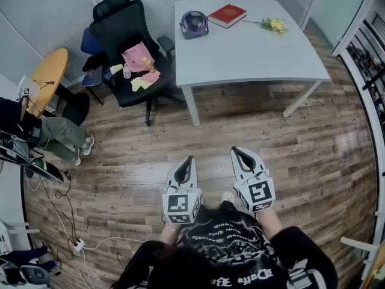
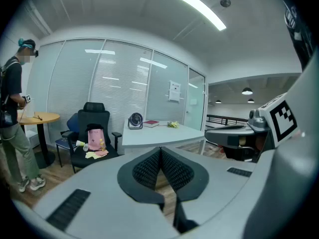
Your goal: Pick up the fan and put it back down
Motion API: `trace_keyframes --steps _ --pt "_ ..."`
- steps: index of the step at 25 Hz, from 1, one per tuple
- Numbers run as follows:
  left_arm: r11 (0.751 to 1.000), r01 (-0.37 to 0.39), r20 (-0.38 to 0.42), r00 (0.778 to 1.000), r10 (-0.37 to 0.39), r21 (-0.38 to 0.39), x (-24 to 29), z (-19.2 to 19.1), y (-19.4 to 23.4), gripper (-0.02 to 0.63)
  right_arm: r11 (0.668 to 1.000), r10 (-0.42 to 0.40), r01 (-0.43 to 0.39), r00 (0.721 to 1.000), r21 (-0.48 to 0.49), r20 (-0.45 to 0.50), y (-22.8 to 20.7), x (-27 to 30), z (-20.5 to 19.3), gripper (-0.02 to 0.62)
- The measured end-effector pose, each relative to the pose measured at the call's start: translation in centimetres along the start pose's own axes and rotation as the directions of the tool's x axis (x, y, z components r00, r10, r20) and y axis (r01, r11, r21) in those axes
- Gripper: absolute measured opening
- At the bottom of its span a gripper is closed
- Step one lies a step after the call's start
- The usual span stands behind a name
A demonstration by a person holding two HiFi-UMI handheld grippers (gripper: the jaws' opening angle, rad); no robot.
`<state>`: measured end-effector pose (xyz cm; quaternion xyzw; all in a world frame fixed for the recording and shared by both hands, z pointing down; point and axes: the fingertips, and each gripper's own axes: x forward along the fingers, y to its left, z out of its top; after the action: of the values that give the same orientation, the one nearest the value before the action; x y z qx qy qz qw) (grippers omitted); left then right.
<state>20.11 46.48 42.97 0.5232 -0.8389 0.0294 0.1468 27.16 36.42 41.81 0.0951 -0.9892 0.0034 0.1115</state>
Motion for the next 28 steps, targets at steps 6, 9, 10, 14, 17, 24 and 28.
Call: trace_keyframes --steps 6,9,10,14,17,24,28 --pt "1.0 0.006 0.01 1.0 -0.006 0.012 -1.4 0.0 -0.5 0.02 1.0 -0.012 0.011 1.0 -0.015 -0.008 0.7 -1.5 -0.3 0.006" --pt "1.0 0.004 0.02 1.0 -0.004 0.015 -1.3 0.3 -0.6 0.02 1.0 -0.018 0.017 1.0 -0.018 -0.01 0.3 -1.7 -0.5 0.006" --pt "1.0 0.003 0.022 1.0 -0.004 0.013 -1.2 0.3 -0.7 0.02 1.0 -0.019 0.019 1.0 -0.02 -0.011 0.1 -1.8 -0.6 0.006" --pt "1.0 0.006 0.024 1.0 -0.006 0.013 -1.2 0.2 -1.6 0.02 1.0 -0.028 0.028 1.0 -0.014 -0.011 -0.6 -2.6 -0.9 0.006" --pt "1.0 0.019 0.027 0.999 -0.019 0.008 -1.2 0.1 -2.2 0.02 0.999 -0.046 0.046 0.999 -0.002 -0.01 -1.6 -3.2 -1.3 0.009" --pt "0.994 0.106 0.023 0.994 -0.105 -0.042 -0.5 -0.2 -4.5 0.221 1.0 0.005 -0.004 1.0 0.024 -0.03 -3.1 -3.8 -2.0 0.222" --pt "0.992 0.117 0.032 0.993 -0.115 -0.044 0.1 0.0 -5.9 0.347 0.998 0.058 -0.057 0.998 0.026 -0.039 -3.4 -4.3 -2.4 0.325"
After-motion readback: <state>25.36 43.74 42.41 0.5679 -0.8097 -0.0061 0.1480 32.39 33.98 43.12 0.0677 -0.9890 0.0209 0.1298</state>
